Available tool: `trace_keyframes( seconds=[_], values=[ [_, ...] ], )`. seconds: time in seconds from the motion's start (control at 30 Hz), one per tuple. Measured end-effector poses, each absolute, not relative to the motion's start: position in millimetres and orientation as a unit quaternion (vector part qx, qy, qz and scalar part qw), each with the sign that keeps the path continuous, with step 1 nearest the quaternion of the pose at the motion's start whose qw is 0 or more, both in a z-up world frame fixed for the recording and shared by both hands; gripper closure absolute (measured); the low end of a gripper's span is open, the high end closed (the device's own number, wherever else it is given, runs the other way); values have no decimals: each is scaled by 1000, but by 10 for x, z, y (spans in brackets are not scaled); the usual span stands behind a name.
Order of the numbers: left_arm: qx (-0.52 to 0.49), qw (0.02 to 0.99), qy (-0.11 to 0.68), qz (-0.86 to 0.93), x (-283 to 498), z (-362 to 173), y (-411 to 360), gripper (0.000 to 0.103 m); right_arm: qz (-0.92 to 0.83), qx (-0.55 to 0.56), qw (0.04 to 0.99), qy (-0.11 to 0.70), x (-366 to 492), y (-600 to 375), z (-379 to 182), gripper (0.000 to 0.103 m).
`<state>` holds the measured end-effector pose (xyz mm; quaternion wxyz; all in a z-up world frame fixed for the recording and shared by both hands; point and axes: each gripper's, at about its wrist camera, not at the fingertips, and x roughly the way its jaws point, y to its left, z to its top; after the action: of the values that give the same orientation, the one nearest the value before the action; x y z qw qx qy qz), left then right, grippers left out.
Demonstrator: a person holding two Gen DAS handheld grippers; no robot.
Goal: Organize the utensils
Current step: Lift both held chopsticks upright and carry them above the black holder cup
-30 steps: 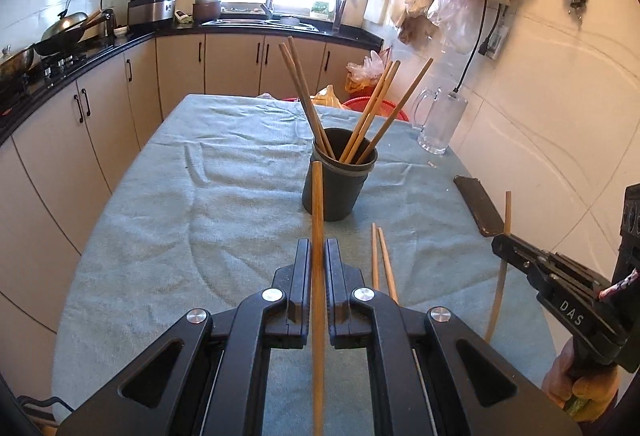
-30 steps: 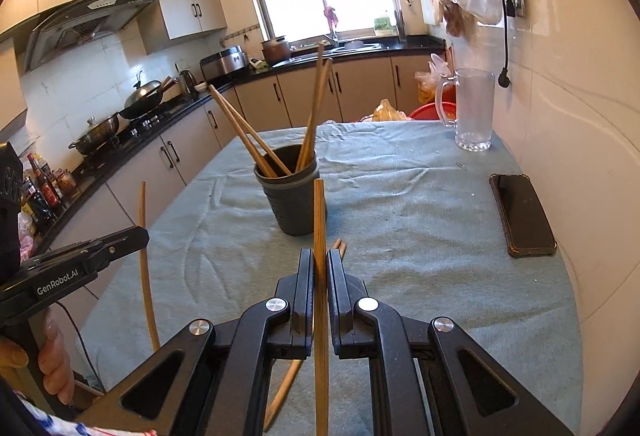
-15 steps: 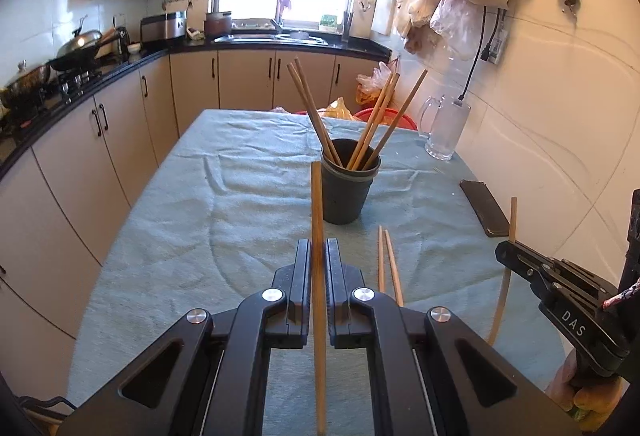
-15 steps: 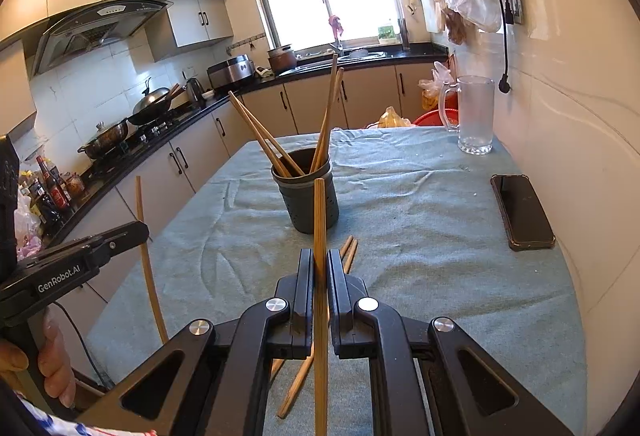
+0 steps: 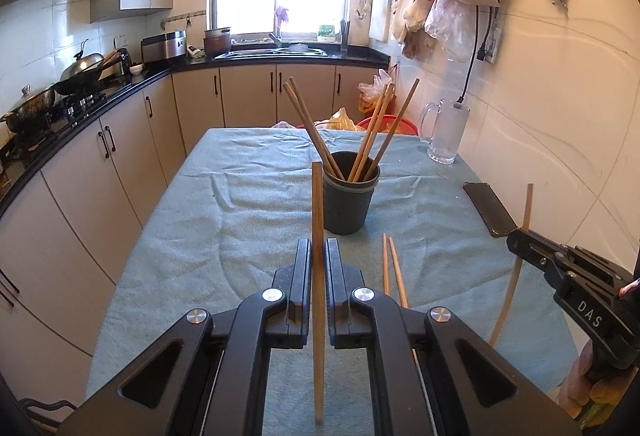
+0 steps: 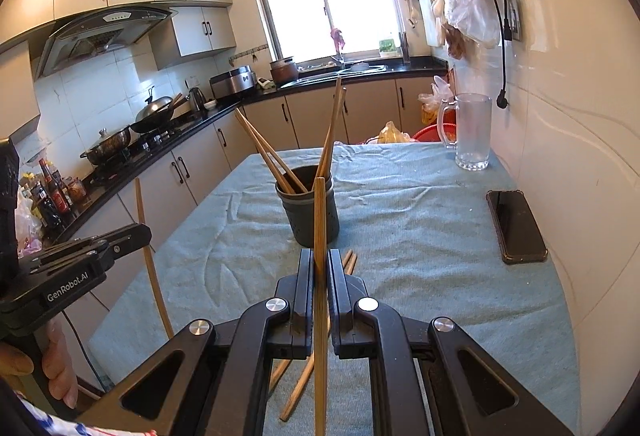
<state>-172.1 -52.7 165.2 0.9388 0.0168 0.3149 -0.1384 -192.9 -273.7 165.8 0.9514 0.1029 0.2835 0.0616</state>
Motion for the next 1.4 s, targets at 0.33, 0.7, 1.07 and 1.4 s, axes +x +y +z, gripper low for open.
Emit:
trace_keyframes(
  seconds=[0.33,0.7,1.07,1.4],
  values=[
    [15,940,314,-134,-1611,1692,-449,97,66,98,957,266,-1890,-2720,1834,96],
    [21,940,313,-136,-1396,1719,-429,97,75,70,959,265,-1711,-2595,1913,96],
    [14,933,315,-172,-1209,1783,-487,97,85,70,959,262,-1536,-2607,2008,96],
    [20,935,303,-184,-1139,1896,-538,97,91,83,957,264,-1415,-2678,2079,96]
  ],
)
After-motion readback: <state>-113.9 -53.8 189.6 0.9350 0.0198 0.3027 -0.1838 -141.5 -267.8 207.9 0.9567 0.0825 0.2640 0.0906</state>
